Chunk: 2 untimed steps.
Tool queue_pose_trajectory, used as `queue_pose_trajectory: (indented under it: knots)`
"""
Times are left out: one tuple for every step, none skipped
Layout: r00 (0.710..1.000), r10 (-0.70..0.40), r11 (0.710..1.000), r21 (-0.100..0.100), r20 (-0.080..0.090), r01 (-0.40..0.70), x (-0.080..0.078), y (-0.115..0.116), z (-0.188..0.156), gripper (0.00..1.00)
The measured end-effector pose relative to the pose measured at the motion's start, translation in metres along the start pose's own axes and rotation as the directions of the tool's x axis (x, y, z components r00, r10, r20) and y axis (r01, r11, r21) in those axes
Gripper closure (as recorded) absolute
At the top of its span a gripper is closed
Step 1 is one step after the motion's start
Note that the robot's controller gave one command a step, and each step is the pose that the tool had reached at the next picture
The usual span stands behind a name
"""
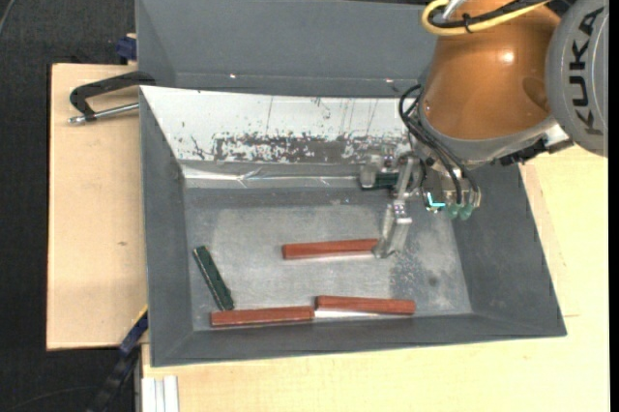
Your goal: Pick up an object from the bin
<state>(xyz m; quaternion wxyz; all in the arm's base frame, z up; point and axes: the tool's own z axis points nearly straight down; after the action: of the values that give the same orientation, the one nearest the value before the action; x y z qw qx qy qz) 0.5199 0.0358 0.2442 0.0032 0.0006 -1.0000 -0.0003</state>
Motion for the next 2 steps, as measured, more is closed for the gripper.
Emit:
queue_pose_trajectory:
  knots:
    - [0.998,-0.060,0.998,0.000,-0.002,0.060,-0.007,-0.029,0.138,0.00]
    - [0.997,-0.072,0.997,-0.001,0.004,0.072,-0.023,-0.010,0.176,0.00]
